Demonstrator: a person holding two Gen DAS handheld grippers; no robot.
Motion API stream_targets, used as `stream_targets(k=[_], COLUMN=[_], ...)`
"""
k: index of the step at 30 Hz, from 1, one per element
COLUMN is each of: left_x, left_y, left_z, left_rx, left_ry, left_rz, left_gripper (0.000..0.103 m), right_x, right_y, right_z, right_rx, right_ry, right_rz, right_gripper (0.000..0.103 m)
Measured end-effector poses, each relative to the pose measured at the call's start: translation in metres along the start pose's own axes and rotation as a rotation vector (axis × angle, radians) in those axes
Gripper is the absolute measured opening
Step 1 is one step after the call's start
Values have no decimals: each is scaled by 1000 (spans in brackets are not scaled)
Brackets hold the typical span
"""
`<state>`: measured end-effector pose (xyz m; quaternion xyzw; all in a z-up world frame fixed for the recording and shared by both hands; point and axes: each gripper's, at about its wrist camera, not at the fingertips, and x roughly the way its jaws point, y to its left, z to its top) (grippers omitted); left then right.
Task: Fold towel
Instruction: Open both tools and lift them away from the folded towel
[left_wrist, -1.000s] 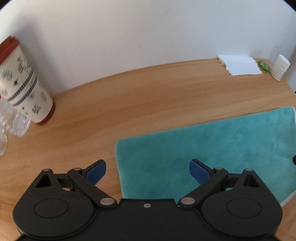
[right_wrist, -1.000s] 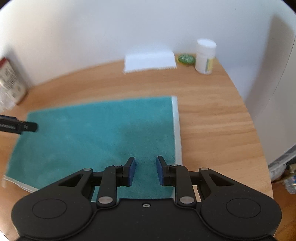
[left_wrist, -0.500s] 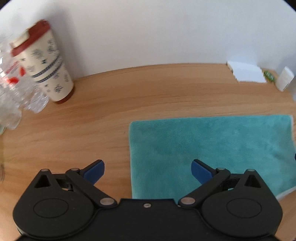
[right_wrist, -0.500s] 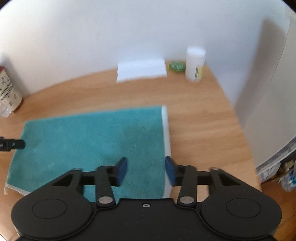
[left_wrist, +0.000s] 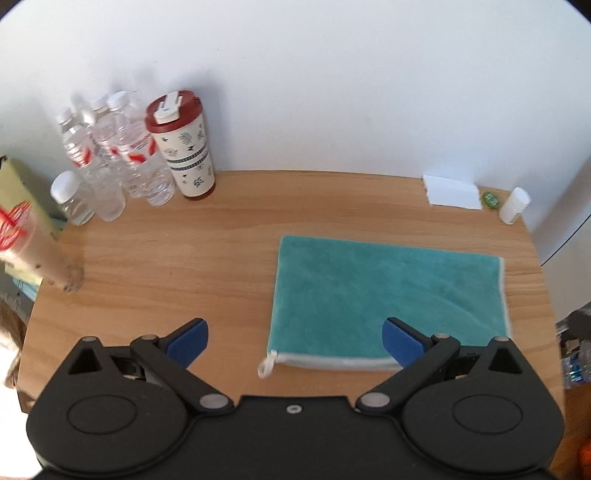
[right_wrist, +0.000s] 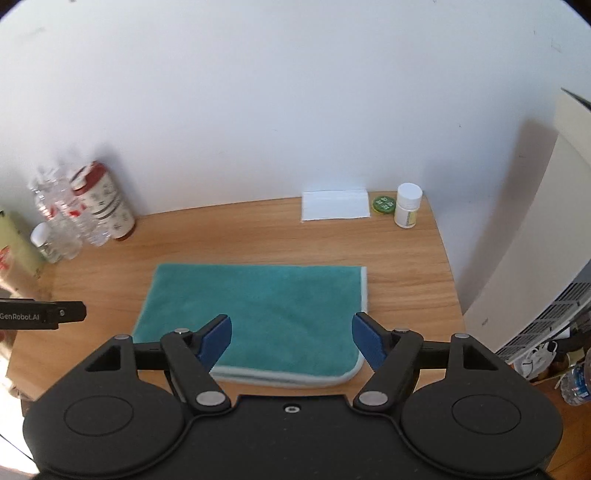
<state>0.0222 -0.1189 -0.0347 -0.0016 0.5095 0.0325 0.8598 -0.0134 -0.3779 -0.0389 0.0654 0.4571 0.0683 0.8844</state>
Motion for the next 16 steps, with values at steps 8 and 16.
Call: stream_targets(k=[8,16], left_x=[-23,-23], left_y=[-2,-4], left_z=[-11,-11], left_rx=[-1,16], left_ry=[33,33], left_rz=[-12,-17], left_gripper=[102,102], right_x=[-17,-18], right_y=[9,9], right_z=[-6,-10], right_rx=[-27,-6], right_ry=[20,41], right_rz=[-22,-17], right_gripper=[77,77])
